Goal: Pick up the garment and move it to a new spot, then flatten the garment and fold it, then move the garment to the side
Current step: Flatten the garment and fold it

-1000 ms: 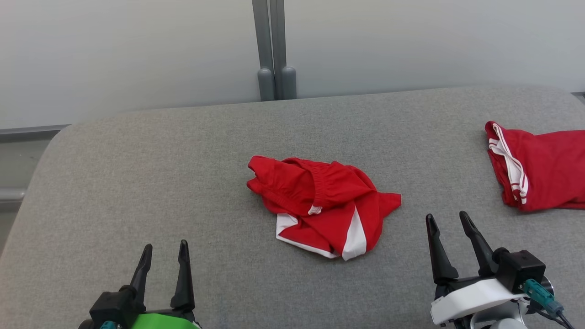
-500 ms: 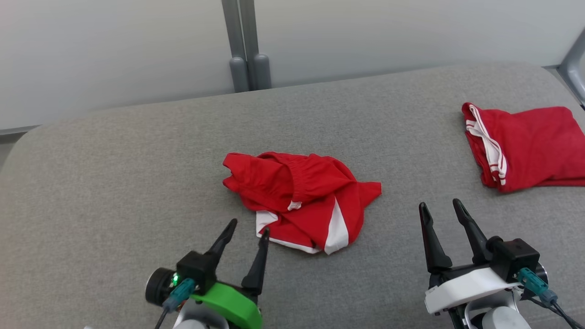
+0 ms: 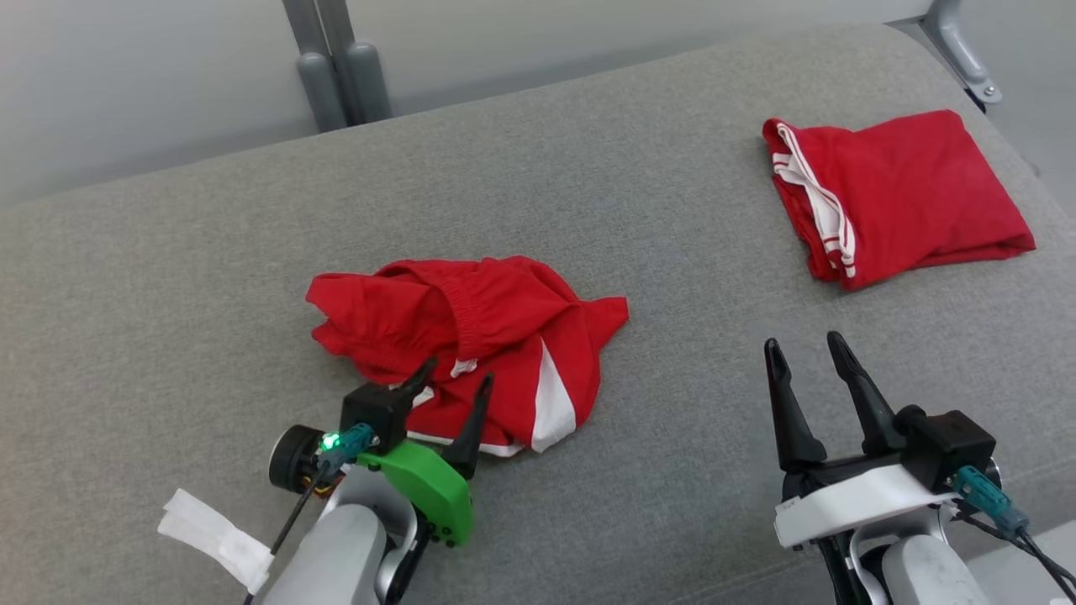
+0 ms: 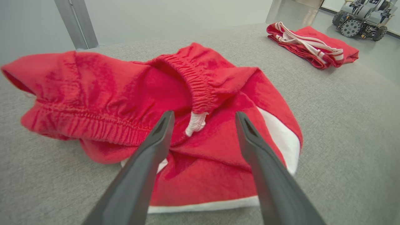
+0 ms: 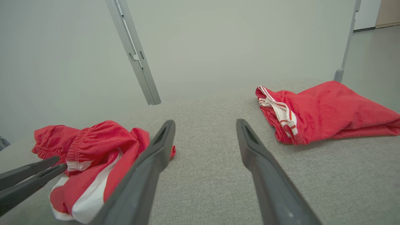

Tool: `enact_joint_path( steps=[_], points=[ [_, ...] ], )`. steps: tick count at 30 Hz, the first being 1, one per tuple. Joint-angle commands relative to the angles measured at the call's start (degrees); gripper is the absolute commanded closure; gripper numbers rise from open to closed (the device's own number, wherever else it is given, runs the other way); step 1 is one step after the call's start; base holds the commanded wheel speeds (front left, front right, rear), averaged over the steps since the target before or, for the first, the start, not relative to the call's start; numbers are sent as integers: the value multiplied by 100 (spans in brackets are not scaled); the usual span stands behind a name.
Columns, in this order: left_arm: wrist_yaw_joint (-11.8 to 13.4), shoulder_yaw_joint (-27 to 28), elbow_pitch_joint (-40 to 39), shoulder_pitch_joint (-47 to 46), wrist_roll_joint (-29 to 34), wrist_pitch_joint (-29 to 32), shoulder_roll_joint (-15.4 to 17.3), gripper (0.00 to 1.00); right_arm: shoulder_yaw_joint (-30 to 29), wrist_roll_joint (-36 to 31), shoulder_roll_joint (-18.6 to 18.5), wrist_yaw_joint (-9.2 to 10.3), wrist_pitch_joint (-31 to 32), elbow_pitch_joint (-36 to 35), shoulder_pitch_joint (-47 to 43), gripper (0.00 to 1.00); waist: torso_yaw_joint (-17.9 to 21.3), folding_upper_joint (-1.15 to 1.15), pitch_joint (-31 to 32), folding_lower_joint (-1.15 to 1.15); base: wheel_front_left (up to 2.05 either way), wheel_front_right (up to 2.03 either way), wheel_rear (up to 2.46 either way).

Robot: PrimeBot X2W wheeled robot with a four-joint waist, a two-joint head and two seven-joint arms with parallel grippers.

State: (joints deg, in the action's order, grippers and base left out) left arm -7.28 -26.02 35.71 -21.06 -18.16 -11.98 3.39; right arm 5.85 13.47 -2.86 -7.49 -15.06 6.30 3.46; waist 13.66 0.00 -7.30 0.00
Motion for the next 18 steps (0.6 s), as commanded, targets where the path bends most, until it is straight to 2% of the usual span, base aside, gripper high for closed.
enact_joint_path(
  steps=[1, 6, 7, 8, 9, 10, 11, 18],
  points=[
    [29, 64, 109, -154, -49, -51, 73, 0, -11, 26, -7, 0, -15, -23, 75, 0, 256, 0, -240, 0, 0, 0, 0],
    [50, 186, 571, -387, -159, -146, 77, 0, -36, 54, -7, 0, -15, -33, 93, 0, 336, 0, -306, 0, 0, 0, 0],
    [46, 186, 652, -421, -186, -150, 72, 3, -32, 58, -7, 0, -15, -29, 100, 0, 344, 0, -309, 0, 0, 0, 0],
    [39, 165, 754, -463, -192, -130, 66, 43, -27, 61, -7, 0, -15, -23, 108, 0, 352, 0, -311, 0, 0, 0, 0],
    [33, 149, 823, -502, -199, -133, 61, 55, -23, 66, -7, 0, -15, -19, 114, 0, 355, 0, -311, 0, 0, 0, 0],
    [27, 124, 880, -554, -171, -158, 56, 82, -19, 72, -7, 0, -15, -18, 120, 0, 358, 0, -309, 0, 0, 0, 0],
    [23, 116, 901, -602, -175, -183, 52, 100, -18, 74, -7, 0, -15, -21, 124, 0, 358, 0, -307, 0, 0, 0, 0],
    [-15, -103, 511, -728, -228, -310, 1, 100, -121, 21, -7, 0, -15, -43, 52, 0, 204, 0, -207, 0, 0, 0, 0]
  ],
)
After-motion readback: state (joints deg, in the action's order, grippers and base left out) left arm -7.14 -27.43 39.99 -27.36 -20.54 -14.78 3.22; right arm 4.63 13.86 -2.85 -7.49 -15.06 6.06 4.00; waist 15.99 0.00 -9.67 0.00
